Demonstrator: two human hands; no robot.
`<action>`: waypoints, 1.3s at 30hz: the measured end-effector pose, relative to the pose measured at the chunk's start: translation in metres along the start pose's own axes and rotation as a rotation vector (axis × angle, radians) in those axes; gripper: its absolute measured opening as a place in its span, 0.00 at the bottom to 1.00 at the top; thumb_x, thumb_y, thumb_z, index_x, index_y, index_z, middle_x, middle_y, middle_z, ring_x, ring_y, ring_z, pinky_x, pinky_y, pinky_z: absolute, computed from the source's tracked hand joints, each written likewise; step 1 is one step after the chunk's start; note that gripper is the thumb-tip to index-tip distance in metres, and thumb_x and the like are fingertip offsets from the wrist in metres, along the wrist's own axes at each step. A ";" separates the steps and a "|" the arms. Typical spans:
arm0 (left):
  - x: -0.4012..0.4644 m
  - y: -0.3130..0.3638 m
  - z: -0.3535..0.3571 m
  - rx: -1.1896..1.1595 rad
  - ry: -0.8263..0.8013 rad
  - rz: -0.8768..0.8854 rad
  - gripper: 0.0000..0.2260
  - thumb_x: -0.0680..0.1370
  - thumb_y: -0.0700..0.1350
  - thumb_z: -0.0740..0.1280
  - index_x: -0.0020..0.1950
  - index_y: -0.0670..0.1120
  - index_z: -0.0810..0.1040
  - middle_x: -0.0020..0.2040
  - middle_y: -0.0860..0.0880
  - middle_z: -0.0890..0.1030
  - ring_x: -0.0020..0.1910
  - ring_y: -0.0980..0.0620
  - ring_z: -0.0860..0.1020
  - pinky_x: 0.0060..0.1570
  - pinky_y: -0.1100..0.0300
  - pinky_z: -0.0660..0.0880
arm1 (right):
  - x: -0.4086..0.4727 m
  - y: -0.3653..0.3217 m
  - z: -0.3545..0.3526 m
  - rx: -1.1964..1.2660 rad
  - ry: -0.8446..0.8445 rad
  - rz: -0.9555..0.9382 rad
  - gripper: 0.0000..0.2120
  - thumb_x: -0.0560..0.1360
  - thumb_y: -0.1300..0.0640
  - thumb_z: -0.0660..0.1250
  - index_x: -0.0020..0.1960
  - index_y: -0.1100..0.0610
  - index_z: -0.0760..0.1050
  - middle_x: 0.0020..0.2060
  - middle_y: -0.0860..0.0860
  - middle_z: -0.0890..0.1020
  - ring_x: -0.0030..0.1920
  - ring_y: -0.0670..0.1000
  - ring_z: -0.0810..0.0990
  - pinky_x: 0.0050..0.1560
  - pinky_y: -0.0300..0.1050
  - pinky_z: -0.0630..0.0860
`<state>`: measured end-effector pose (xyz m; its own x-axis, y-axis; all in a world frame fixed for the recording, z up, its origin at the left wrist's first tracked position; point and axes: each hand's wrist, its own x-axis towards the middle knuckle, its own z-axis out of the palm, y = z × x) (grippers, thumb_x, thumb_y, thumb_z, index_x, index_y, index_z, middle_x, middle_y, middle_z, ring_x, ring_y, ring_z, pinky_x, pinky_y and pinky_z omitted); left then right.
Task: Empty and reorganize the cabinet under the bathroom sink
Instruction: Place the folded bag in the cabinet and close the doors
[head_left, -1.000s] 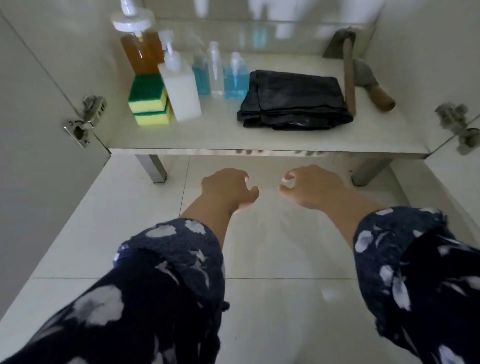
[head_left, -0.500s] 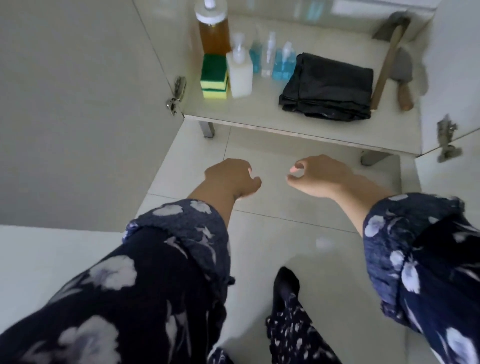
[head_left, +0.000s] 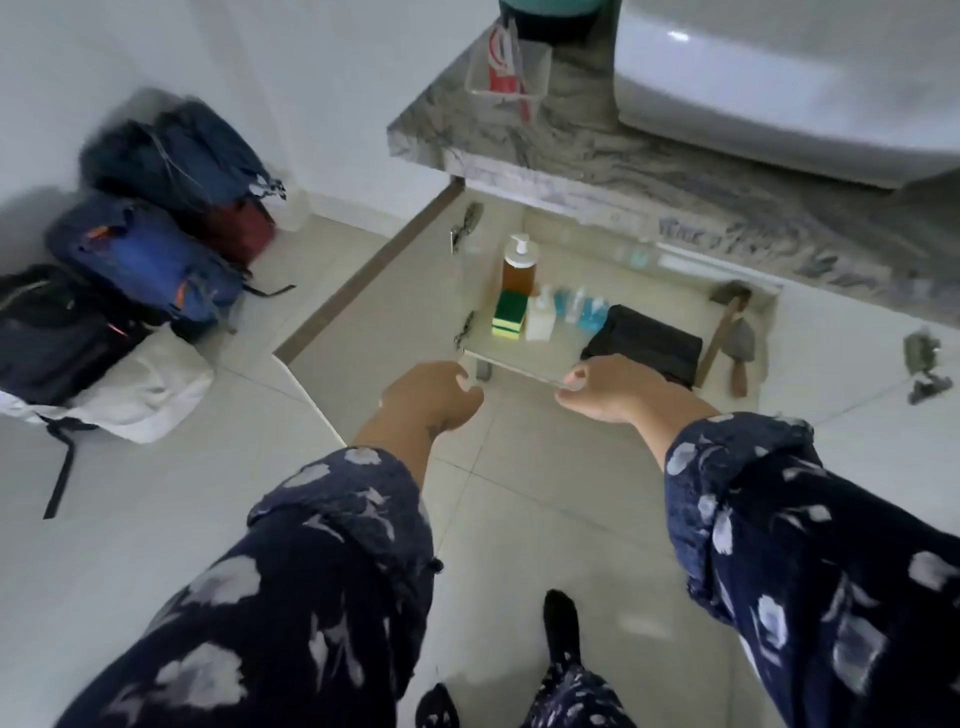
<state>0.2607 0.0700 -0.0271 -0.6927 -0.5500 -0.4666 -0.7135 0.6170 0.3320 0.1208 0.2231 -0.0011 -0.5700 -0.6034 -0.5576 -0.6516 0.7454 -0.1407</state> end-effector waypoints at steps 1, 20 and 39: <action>-0.007 -0.006 -0.011 -0.021 0.032 -0.034 0.21 0.79 0.57 0.57 0.70 0.52 0.70 0.69 0.49 0.73 0.67 0.46 0.71 0.67 0.49 0.67 | -0.001 -0.009 -0.008 -0.013 0.006 -0.025 0.21 0.78 0.45 0.56 0.66 0.54 0.73 0.63 0.53 0.76 0.61 0.55 0.76 0.62 0.50 0.73; 0.028 -0.100 -0.034 -0.127 0.329 -0.489 0.33 0.80 0.54 0.56 0.79 0.45 0.42 0.79 0.51 0.40 0.78 0.52 0.40 0.75 0.43 0.45 | 0.166 -0.185 -0.035 -0.378 0.159 -0.710 0.28 0.81 0.40 0.47 0.78 0.43 0.43 0.78 0.51 0.38 0.78 0.53 0.37 0.75 0.63 0.43; 0.029 -0.052 0.003 -0.120 0.316 -0.436 0.29 0.81 0.60 0.41 0.79 0.48 0.43 0.79 0.52 0.42 0.78 0.55 0.43 0.75 0.43 0.39 | 0.165 -0.128 -0.020 -0.399 0.095 -0.797 0.28 0.79 0.37 0.39 0.77 0.42 0.38 0.77 0.47 0.37 0.77 0.49 0.35 0.75 0.62 0.42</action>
<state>0.2784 0.0238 -0.0600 -0.3149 -0.8938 -0.3193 -0.9356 0.2358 0.2628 0.1005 0.0220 -0.0592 0.0991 -0.9339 -0.3435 -0.9871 -0.0488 -0.1523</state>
